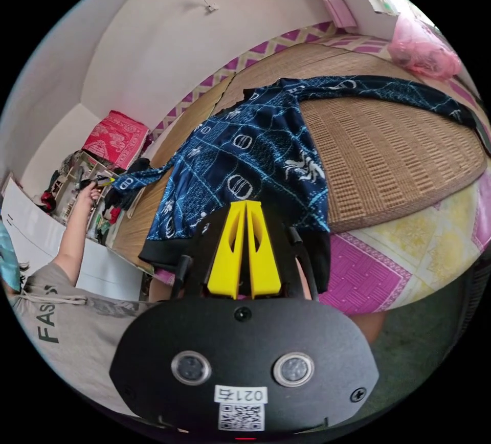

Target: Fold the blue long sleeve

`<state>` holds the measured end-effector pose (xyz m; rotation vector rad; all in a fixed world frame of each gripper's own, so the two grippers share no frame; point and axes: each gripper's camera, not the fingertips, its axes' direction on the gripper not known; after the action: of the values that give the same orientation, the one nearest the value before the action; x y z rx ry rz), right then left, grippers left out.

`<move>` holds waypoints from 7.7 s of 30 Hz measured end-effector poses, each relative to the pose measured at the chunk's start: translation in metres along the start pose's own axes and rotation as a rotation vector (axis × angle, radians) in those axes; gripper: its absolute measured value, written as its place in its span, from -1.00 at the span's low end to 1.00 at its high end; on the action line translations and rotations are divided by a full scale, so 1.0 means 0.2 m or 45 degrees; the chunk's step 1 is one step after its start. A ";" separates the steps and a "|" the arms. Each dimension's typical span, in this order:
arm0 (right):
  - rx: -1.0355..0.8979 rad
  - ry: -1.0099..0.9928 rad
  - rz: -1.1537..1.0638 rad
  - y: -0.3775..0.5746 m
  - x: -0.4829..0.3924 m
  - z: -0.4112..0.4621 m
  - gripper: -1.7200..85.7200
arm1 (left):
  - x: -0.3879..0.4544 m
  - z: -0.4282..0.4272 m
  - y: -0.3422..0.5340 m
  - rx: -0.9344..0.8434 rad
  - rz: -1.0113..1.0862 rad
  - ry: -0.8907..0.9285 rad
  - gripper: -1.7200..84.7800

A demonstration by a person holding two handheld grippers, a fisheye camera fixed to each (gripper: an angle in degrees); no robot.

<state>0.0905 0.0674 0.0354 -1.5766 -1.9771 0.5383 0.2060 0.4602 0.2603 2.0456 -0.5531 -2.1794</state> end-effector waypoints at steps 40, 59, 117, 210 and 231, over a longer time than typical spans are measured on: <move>-0.151 -0.137 -0.057 -0.02 -0.16 0.26 -0.98 | -0.40 1.09 1.25 0.200 -0.297 1.028 -0.98; -0.186 0.036 -0.524 0.04 -0.75 0.36 -0.98 | -0.77 1.25 1.68 0.283 -0.632 0.960 -0.98; 0.026 0.073 -0.389 0.22 -0.12 0.24 -0.98 | -0.50 -0.56 0.29 0.740 -0.021 1.091 -0.98; -0.045 0.600 -1.262 -0.51 -2.34 2.57 -0.97 | -0.10 0.16 0.42 0.443 0.254 1.574 -0.97; 0.064 0.234 -0.808 -0.37 -1.33 1.35 -0.85 | 0.04 0.12 0.95 0.261 0.411 1.408 -0.73</move>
<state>-0.0948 -0.2018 -0.1721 -0.8503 -2.1430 0.1744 0.1503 0.2867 0.3159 2.5733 -0.8373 -0.6238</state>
